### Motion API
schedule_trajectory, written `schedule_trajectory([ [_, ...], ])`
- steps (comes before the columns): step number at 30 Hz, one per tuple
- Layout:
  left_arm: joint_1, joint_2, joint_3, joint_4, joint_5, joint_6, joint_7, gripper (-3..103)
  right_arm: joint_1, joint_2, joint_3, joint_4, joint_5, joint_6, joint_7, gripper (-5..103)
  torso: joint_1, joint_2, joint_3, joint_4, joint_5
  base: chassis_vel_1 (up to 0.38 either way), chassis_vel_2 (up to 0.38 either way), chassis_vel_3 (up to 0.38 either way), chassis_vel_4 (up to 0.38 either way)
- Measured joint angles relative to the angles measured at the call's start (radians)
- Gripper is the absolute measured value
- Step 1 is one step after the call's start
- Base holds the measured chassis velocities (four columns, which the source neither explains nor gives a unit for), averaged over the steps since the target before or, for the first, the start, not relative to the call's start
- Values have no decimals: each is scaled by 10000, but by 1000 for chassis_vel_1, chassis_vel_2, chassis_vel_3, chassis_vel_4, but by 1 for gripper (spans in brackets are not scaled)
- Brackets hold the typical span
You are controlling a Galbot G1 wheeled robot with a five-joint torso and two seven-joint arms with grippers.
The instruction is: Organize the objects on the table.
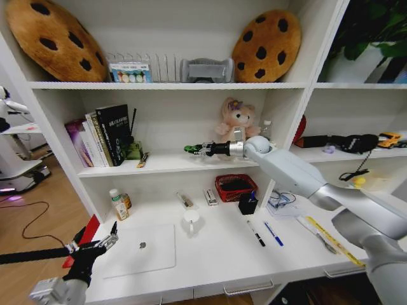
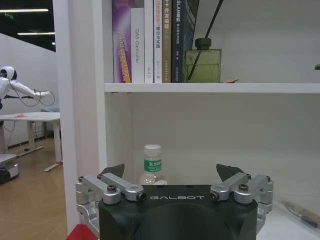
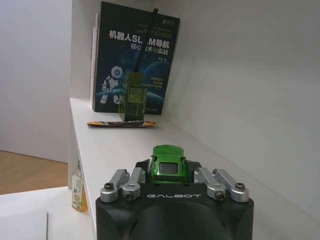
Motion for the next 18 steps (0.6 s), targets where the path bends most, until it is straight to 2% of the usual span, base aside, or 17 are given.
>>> schedule_trajectory([
  [7,0,0,0,0,0,0,0,100,105,520,-267,-406,4,107,224,36,0,0,-1,-1,-2,0,0,0,0],
  [18,0,0,0,0,0,1,0,100,29,529,-351,-366,-32,335,559,37,-2,1,-1,-3,-1,0,0,0,0],
])
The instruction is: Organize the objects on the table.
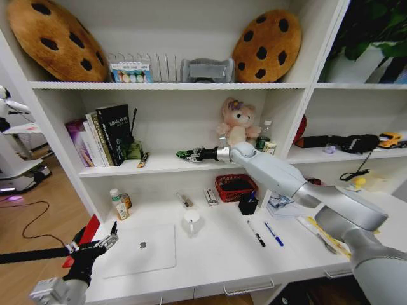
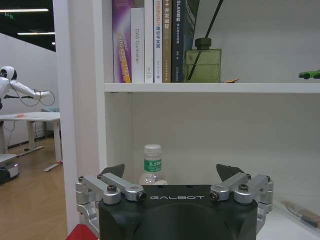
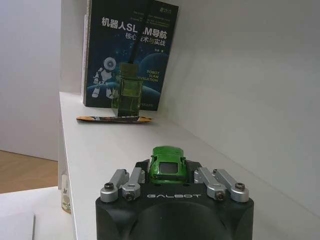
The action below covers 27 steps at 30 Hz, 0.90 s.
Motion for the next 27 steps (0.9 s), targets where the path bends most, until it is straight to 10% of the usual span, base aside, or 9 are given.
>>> schedule_trajectory([
  [16,0,0,0,0,0,0,-2,100,-15,-199,125,521,188,236,548,91,0,0,0,3,1,0,0,0,0],
  [20,0,0,0,0,0,0,-2,100,-14,-776,674,1933,317,148,2022,100,0,0,0,0,1,0,0,0,0],
  [22,0,0,-1,0,0,0,-8,100,-166,-1551,1301,3903,736,227,4570,100,0,1,-1,3,-1,0,0,0,0],
  [27,1,-1,-1,-1,0,1,-6,100,-1043,-3106,2232,6290,177,-478,7236,100,0,2,-2,5,0,0,0,0,0],
])
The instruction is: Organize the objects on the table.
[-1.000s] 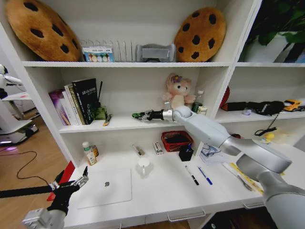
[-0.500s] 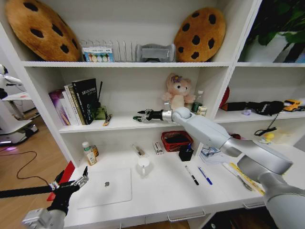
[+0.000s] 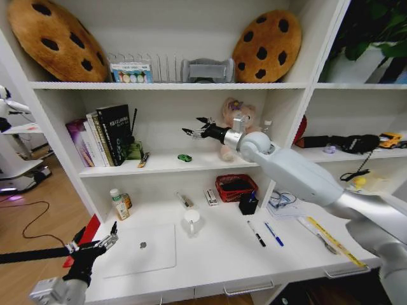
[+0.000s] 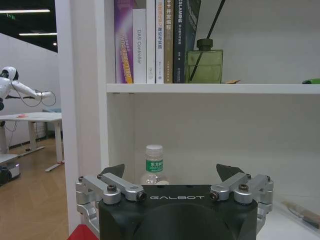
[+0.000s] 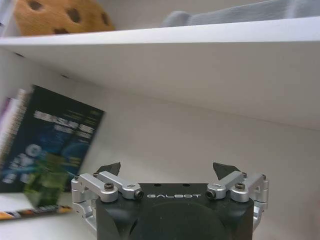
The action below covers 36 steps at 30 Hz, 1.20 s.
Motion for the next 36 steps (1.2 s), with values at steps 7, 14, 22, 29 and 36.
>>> schedule_trajectory([
  [7,0,1,0,0,0,1,-4,100,-4952,-3254,4178,3268,-244,-134,1739,100,-1,0,0,-17,9,0,0,0,0],
  [14,-1,1,1,-1,-1,0,5,100,-9887,-3636,8376,4512,-475,-124,1871,100,-3,2,0,-2,4,0,0,0,0],
  [22,0,0,1,0,-1,1,4,100,-15385,-1911,12969,5771,-1227,-48,1679,100,1,-1,1,-3,1,0,0,0,0],
  [29,0,1,1,0,0,0,-1,100,-19165,1410,14108,6640,-3423,695,1090,100,-1,0,0,-11,0,0,0,0,0],
  [36,0,1,1,0,0,1,5,100,-20755,4770,12497,7211,-5492,1402,661,100,-1,0,1,-8,-4,0,0,0,0],
])
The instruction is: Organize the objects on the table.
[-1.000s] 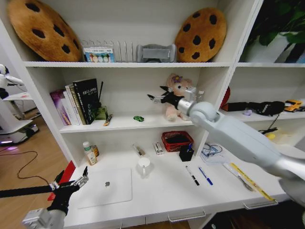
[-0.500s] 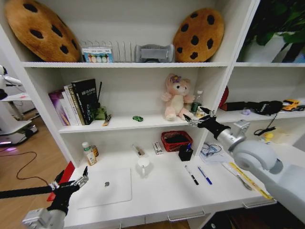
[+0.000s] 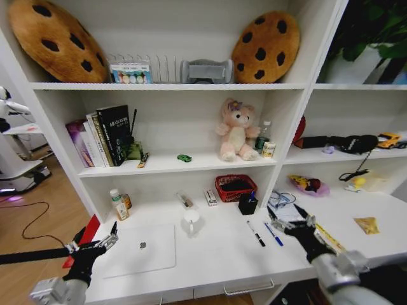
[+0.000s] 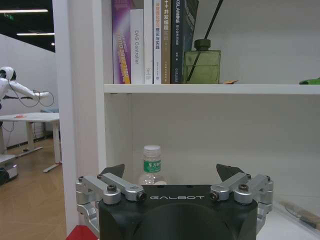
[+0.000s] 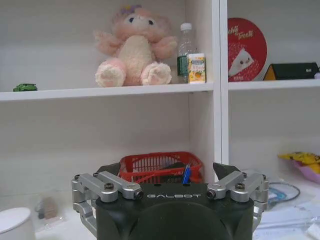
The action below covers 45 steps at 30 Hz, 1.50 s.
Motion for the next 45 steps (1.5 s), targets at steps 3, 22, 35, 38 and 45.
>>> schedule_trajectory([
  [3,0,0,0,-1,0,0,-2,100,40,260,-430,-34,-183,61,-33,100,0,0,0,4,2,0,0,0,0],
  [22,0,-1,1,0,0,0,3,100,948,-224,-1187,-921,110,228,-119,100,3,-3,3,1,9,-112,-113,118,118],
  [35,-1,0,1,0,0,0,12,100,2861,-1463,-2829,-2057,880,-1418,731,100,3,-3,3,4,5,-76,-106,100,103],
  [38,0,0,-3,0,0,0,-3,100,3874,-1802,-3296,-2653,691,-1997,876,100,4,-3,3,9,4,52,75,-12,-37],
  [45,0,0,-1,0,0,0,1,100,4750,-2304,-3740,-3445,737,-2447,855,100,4,-3,3,4,7,4,10,-2,-6],
])
